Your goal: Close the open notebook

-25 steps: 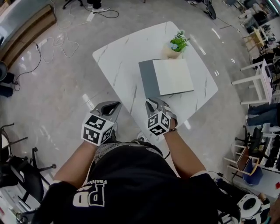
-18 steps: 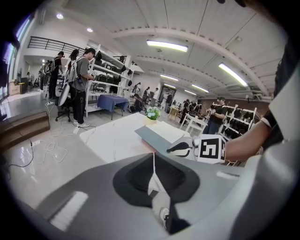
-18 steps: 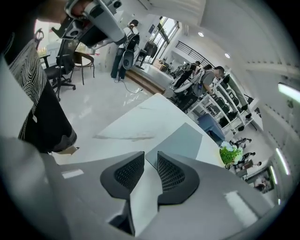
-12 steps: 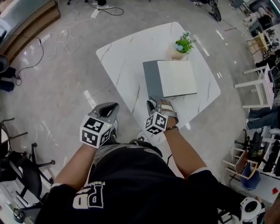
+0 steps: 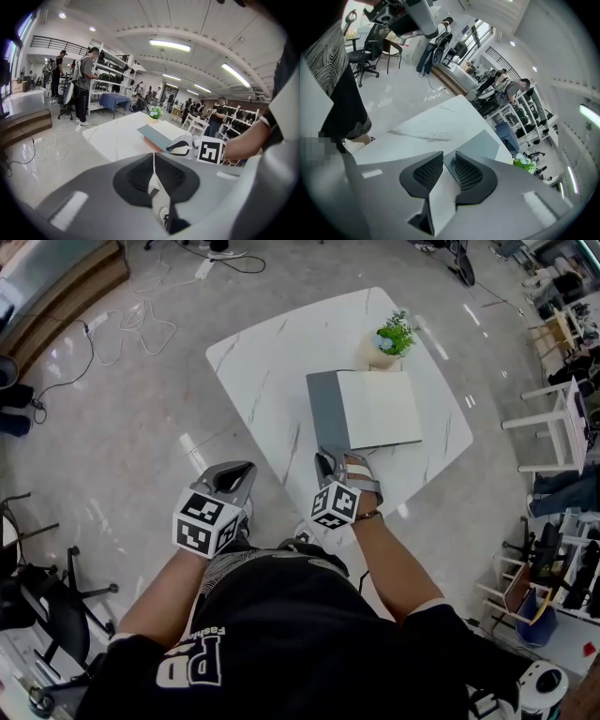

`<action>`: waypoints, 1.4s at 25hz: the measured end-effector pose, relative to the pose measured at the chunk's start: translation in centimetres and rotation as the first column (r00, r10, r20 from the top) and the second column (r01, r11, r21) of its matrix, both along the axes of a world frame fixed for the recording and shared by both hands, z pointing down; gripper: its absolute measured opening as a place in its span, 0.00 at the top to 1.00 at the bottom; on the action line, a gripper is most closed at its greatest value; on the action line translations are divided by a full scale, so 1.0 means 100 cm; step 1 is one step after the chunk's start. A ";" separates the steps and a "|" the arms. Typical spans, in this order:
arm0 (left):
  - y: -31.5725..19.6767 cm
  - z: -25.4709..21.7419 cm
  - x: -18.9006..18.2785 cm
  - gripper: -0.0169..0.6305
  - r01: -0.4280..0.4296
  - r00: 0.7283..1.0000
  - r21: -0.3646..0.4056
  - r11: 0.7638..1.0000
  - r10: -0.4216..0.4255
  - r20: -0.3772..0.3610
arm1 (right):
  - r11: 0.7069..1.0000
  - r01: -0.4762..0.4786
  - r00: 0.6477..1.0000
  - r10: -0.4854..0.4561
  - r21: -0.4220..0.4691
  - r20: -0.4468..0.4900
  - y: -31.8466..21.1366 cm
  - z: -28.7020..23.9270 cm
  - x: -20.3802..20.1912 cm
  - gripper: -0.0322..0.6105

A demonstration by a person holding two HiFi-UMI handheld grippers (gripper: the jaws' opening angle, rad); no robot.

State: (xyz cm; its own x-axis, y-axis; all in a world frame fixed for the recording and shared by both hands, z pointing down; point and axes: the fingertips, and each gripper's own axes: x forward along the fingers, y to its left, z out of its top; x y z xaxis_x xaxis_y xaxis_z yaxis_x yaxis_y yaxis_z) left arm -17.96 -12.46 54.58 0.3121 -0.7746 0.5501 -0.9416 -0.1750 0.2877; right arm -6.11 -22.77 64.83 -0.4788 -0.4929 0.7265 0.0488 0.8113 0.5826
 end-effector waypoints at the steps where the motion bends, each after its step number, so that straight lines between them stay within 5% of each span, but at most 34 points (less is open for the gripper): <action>1: -0.001 -0.001 0.002 0.87 -0.003 1.000 0.003 1.000 0.003 -0.001 | 1.000 -0.004 1.000 0.004 -0.004 0.008 0.000 -0.002 0.000 0.83; 20: -0.017 -0.015 0.034 0.87 -0.067 0.998 0.038 0.997 0.067 0.008 | 0.990 -0.100 0.972 0.118 -0.095 0.204 -0.009 -0.060 0.001 0.94; 35: -0.029 -0.028 0.057 0.87 -0.092 0.995 0.059 0.994 0.090 0.031 | 0.942 -0.226 0.847 0.316 -0.249 0.427 -0.035 -0.121 0.032 0.94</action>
State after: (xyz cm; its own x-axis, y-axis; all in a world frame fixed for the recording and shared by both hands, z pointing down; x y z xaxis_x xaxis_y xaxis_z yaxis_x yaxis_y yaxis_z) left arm -12.26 -15.37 51.80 0.3673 -0.7760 0.5127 -0.9287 -0.2764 0.2470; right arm -2.93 -26.29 52.76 -0.6437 -0.5322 0.5500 -0.4217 0.8463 0.3254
